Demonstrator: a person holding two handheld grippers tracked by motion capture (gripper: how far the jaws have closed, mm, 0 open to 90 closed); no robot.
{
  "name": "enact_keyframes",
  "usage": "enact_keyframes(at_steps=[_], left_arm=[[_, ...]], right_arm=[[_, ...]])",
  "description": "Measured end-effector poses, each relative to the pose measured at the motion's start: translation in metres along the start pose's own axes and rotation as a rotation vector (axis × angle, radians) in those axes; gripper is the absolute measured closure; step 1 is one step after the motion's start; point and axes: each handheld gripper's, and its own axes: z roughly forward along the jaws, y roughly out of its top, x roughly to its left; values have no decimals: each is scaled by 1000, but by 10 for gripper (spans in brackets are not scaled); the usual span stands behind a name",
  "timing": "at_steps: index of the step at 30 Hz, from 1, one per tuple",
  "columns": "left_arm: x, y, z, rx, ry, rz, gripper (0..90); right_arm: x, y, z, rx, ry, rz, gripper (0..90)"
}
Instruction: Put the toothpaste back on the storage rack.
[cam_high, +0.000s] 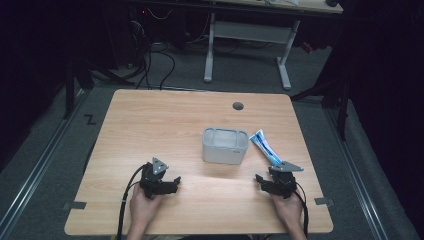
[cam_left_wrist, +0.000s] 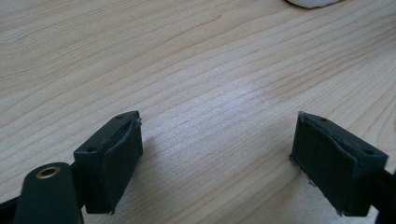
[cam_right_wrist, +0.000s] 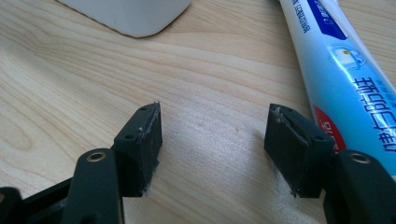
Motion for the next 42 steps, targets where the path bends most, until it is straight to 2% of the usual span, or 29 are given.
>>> enact_keyframes(at_steps=[26,33,38,42], left_arm=[[0,0,0,0,-1,0,166],[0,0,0,0,-2,0,165],[0,0,0,0,-3,-1,165],[0,0,0,0,-2,0,165]], right_arm=[[1,0,0,0,2,-1,356],[2,0,0,5,-14,13,312],[2,2,-4,37,3,10,371],[4,0,-7,38,21,4,396]])
